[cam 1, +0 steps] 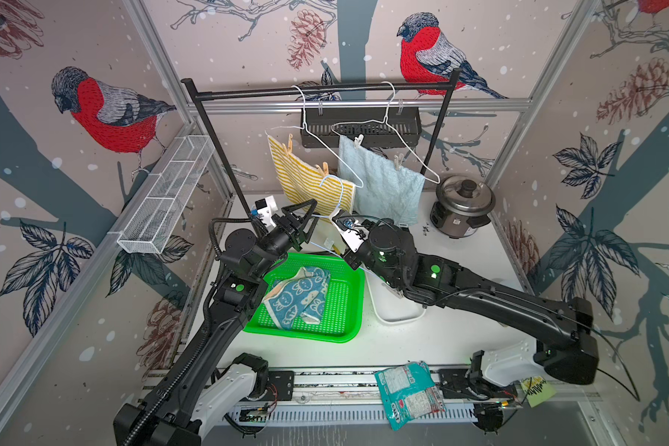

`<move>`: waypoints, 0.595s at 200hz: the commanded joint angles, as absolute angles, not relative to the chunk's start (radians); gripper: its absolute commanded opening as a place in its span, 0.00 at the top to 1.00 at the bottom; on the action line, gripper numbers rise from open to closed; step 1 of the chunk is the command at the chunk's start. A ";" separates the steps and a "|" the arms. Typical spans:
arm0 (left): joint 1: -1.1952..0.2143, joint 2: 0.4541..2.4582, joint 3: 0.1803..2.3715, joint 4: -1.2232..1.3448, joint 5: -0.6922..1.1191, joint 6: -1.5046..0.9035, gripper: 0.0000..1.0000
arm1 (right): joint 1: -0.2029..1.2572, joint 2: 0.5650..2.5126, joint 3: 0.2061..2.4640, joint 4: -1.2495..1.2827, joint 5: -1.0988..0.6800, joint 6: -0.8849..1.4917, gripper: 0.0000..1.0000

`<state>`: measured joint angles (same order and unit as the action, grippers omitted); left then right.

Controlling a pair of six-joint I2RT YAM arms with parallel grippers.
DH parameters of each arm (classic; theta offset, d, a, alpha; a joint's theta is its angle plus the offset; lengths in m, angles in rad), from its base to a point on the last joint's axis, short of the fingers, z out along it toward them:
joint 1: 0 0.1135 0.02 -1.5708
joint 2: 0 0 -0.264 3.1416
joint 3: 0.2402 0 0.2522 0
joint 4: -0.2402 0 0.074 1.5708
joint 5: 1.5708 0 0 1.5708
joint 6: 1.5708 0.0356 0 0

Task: Remove the clothespins securing towels to the hanger
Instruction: Place the hanger on the clothesline.

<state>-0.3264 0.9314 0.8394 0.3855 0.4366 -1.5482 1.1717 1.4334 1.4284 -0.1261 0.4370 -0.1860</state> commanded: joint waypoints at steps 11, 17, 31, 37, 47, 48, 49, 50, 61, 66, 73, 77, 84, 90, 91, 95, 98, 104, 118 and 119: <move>-0.330 0.925 0.836 0.451 0.376 -1.551 0.96 | 1.172 1.429 1.429 -0.088 0.439 -0.176 0.99; -0.330 0.923 0.836 0.441 0.370 -1.555 1.00 | 1.169 1.423 1.423 -0.090 0.433 -0.170 0.96; -0.330 0.919 0.833 0.438 0.364 -1.566 1.00 | 1.152 1.394 1.401 -0.095 0.367 -0.155 0.84; -0.330 0.919 0.831 0.436 0.362 -1.573 1.00 | 1.138 1.376 1.389 -0.103 0.310 -0.148 0.77; -0.330 0.917 0.831 0.435 0.360 -1.577 1.00 | 1.108 1.338 1.367 -0.116 0.201 -0.137 0.64; -0.330 0.917 0.831 0.434 0.360 -1.577 1.00 | 1.104 1.335 1.364 -0.116 0.193 -0.135 0.63; -0.330 0.917 0.831 0.434 0.360 -1.577 1.00 | 1.101 1.331 1.362 -0.117 0.186 -0.133 0.62; -0.330 0.917 0.831 0.433 0.360 -1.577 1.00 | 1.098 1.327 1.359 -0.118 0.179 -0.132 0.61; -0.330 0.916 0.833 0.429 0.362 -1.578 1.00 | 1.060 1.279 1.333 -0.134 0.076 -0.117 0.44; -0.330 0.915 0.832 0.430 0.363 -1.577 1.00 | 1.039 1.258 1.320 -0.138 0.039 -0.106 0.38; -0.330 0.917 0.833 0.431 0.369 -1.575 1.00 | 1.006 1.219 1.302 -0.143 -0.020 -0.088 0.31; -0.330 0.915 0.832 0.431 0.370 -1.575 1.00 | 0.986 1.203 1.293 -0.146 -0.061 -0.079 0.28; -0.330 0.915 0.831 0.431 0.372 -1.573 1.00 | 0.953 1.178 1.274 -0.149 -0.127 -0.064 0.23; -0.330 0.914 0.829 0.433 0.373 -1.573 1.00 | 0.931 1.159 1.262 -0.154 -0.172 -0.053 0.21; -0.330 0.913 0.829 0.434 0.373 -1.572 1.00 | 0.927 1.158 1.260 -0.154 -0.179 -0.052 0.21; -0.330 0.913 0.826 0.436 0.372 -1.571 1.00 | 0.916 1.149 1.255 -0.160 -0.204 -0.046 0.19; -0.330 0.912 0.826 0.437 0.369 -1.571 1.00 | 0.911 1.145 1.252 -0.165 -0.221 -0.043 0.18; -0.331 0.910 0.823 0.437 0.368 -1.571 1.00 | 0.903 1.138 1.250 -0.178 -0.247 -0.038 0.17; -0.330 0.907 0.820 0.440 0.366 -1.571 1.00 | 0.898 1.134 1.247 -0.214 -0.284 -0.036 0.16; -0.330 0.907 0.819 0.441 0.365 -1.571 1.00 | 0.897 1.134 1.246 -0.216 -0.284 -0.035 0.16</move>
<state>-0.3302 0.9150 0.8257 0.3977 0.3664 -1.5623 0.9073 1.1446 1.2572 -0.1577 -0.0986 -0.0750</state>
